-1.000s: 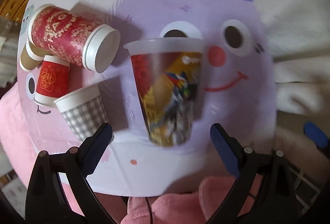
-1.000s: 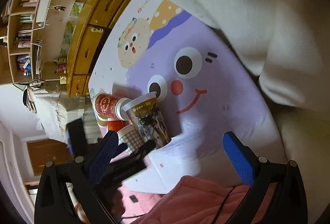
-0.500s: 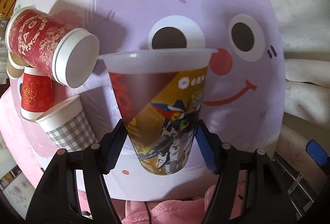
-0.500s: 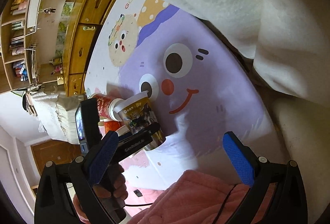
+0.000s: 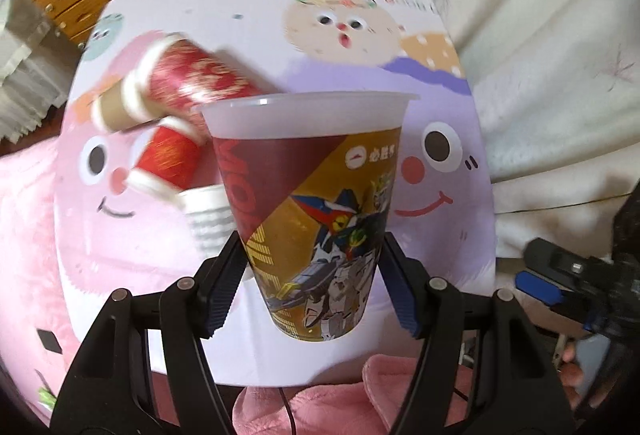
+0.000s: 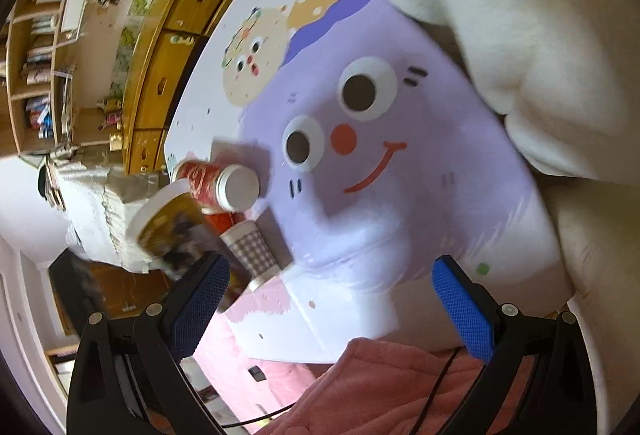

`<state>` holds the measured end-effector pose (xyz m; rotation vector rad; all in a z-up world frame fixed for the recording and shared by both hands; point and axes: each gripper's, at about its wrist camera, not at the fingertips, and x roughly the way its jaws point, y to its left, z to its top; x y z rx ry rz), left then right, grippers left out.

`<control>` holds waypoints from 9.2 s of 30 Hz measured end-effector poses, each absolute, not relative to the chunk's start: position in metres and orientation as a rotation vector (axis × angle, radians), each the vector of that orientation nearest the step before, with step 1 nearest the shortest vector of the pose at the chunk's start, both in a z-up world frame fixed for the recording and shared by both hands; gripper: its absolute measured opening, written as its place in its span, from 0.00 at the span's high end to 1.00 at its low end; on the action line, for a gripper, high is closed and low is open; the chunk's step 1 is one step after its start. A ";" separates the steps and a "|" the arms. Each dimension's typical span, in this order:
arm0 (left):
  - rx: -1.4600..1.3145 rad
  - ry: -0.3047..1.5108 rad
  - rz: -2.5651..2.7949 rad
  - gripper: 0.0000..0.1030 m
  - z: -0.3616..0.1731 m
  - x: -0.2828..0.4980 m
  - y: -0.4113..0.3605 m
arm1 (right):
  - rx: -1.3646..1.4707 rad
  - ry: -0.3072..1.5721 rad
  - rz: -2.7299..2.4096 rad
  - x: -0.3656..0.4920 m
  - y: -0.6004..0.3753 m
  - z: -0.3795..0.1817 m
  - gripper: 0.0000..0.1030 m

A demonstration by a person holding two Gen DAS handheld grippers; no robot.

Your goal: Flip cup upright

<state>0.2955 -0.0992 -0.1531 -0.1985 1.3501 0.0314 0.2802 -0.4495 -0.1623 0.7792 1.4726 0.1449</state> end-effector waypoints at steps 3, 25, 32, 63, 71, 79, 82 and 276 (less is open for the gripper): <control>-0.210 1.332 0.043 0.39 -0.128 0.274 -0.069 | 0.764 1.456 0.166 0.267 -0.423 -0.158 0.00; -0.262 1.584 -0.096 0.38 -0.241 0.154 0.004 | 0.707 1.484 0.124 0.155 -0.270 -0.188 0.00; -0.253 1.643 -0.126 0.38 -0.278 0.154 0.000 | 0.701 1.503 0.071 0.152 -0.270 -0.207 0.00; -0.237 1.416 -0.128 0.23 -0.198 0.104 0.106 | 0.375 1.575 0.111 0.166 -0.182 -0.241 0.00; -0.294 1.422 -0.031 0.23 -0.202 0.093 0.155 | 0.375 1.565 0.124 0.166 -0.157 -0.272 0.02; -0.266 1.424 -0.045 0.23 -0.199 0.100 0.158 | 0.291 1.511 0.168 0.163 -0.138 -0.272 0.29; -0.252 1.422 -0.063 0.23 -0.198 0.103 0.152 | 0.333 1.454 0.167 0.160 -0.145 -0.264 0.29; -0.102 0.884 0.121 0.01 -0.016 0.031 0.048 | 0.125 1.078 0.137 0.021 -0.208 0.023 0.00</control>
